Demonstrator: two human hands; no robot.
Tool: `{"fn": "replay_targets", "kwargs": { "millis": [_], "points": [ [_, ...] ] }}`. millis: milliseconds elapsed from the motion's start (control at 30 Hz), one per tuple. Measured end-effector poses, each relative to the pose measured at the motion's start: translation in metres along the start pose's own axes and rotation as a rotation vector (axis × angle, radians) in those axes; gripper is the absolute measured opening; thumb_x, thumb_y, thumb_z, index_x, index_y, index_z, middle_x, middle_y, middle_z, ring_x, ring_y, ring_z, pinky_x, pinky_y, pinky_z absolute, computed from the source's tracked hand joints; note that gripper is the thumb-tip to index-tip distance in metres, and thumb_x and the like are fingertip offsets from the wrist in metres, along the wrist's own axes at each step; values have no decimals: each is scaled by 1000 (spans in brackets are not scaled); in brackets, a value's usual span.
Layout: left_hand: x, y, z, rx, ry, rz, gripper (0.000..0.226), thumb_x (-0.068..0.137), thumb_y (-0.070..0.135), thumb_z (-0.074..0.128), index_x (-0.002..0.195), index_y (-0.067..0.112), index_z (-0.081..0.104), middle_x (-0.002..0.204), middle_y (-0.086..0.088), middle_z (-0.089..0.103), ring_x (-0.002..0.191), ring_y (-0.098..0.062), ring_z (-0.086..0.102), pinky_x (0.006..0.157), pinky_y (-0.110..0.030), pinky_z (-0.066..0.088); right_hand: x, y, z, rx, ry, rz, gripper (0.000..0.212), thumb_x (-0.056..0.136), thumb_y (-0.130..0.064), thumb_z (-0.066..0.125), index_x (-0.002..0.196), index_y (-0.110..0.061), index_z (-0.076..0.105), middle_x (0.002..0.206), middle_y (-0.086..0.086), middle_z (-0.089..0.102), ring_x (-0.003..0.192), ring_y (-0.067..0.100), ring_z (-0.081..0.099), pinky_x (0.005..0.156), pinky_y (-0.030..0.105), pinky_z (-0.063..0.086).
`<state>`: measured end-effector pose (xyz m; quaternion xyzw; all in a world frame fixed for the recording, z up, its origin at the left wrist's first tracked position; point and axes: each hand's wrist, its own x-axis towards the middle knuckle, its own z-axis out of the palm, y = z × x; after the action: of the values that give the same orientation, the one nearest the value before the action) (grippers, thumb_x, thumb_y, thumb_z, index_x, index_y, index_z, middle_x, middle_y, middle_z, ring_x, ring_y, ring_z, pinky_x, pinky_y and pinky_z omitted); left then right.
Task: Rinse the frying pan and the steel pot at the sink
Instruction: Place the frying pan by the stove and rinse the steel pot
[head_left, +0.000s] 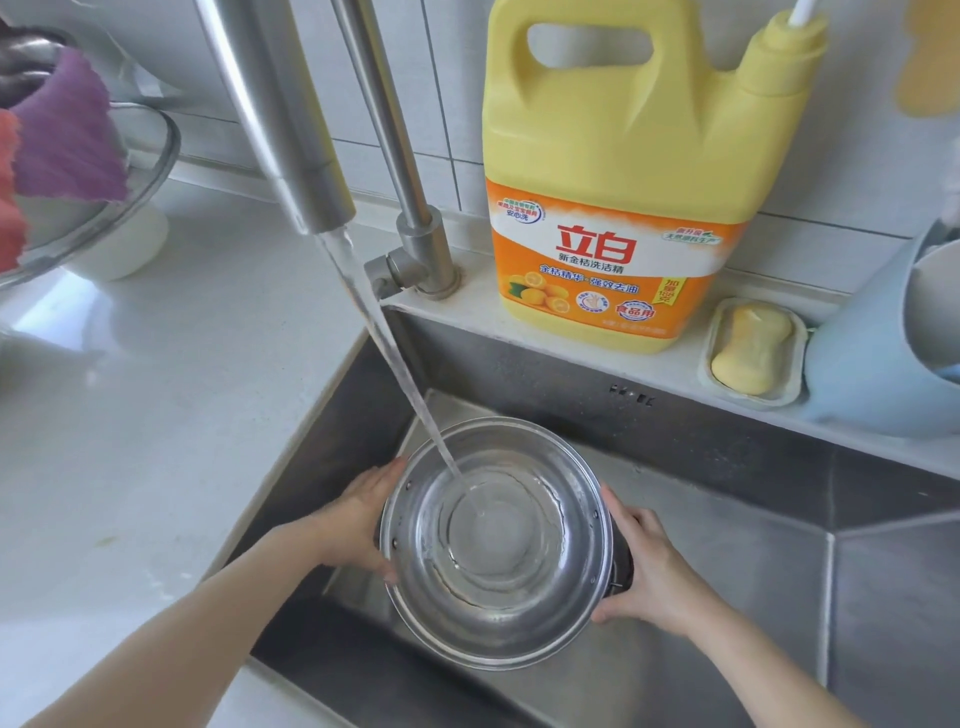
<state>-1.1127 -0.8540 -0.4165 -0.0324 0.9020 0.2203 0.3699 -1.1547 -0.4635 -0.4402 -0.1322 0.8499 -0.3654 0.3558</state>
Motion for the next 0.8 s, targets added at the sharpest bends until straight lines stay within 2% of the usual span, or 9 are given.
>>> {"fn": "replay_targets", "kwargs": {
  "millis": [167, 367, 467, 533, 633, 700, 800],
  "points": [
    [3, -7, -1, 134, -38, 32, 159, 50, 45, 93, 144, 38, -35, 161, -2, 1, 149, -17, -5, 123, -37, 14, 1, 2, 3, 46, 0, 9, 143, 44, -39, 91, 140, -66, -11, 126, -13, 25, 116, 0, 40, 97, 18, 35],
    [-2, -2, 0, 169, 33, 50, 160, 46, 50, 93, 145, 40, -33, 148, 5, 21, 136, -14, 18, 116, -37, 30, 1, -2, 2, 69, -14, 11, 143, 43, -36, 92, 137, -69, -10, 119, -16, 27, 100, -2, 47, 94, 17, 41],
    [-13, 6, -11, 201, 22, 55, 159, 46, 54, 92, 138, 44, -38, 140, 6, 25, 129, -13, 23, 113, -35, 32, -1, -9, -7, 59, -28, 31, 144, 44, -32, 93, 141, -64, -7, 120, -13, 28, 92, 6, 53, 81, 9, 44],
    [-23, 16, -26, 252, -22, 56, 157, 48, 58, 90, 135, 42, -39, 144, 3, 23, 134, -17, 22, 117, -36, 27, -8, -16, -18, 52, -47, 43, 143, 44, -31, 94, 142, -63, -6, 122, -13, 29, 97, 8, 54, 79, 8, 43],
    [-48, 39, -59, 323, -85, 44, 154, 52, 58, 88, 147, 34, -30, 157, -4, 12, 147, -25, 9, 120, -37, 15, -26, -31, -33, 44, -70, 45, 141, 45, -30, 93, 141, -64, -4, 128, -21, 33, 103, 2, 53, 79, 7, 44],
    [-69, 57, -85, 368, -79, 60, 152, 53, 58, 88, 152, 31, -24, 158, -5, 12, 148, -23, 9, 119, -37, 16, -40, -42, -39, 58, -68, 43, 139, 44, -30, 91, 144, -61, -2, 135, -24, 37, 112, 7, 53, 79, 7, 43],
    [-98, 79, -121, 426, -28, 118, 150, 48, 63, 87, 151, 36, -20, 144, 2, 28, 139, -19, 24, 116, -37, 27, -63, -59, -41, 125, -34, 17, 137, 44, -24, 90, 142, -64, 3, 134, -21, 48, 122, 23, 52, 85, 12, 44]
  ]
}}
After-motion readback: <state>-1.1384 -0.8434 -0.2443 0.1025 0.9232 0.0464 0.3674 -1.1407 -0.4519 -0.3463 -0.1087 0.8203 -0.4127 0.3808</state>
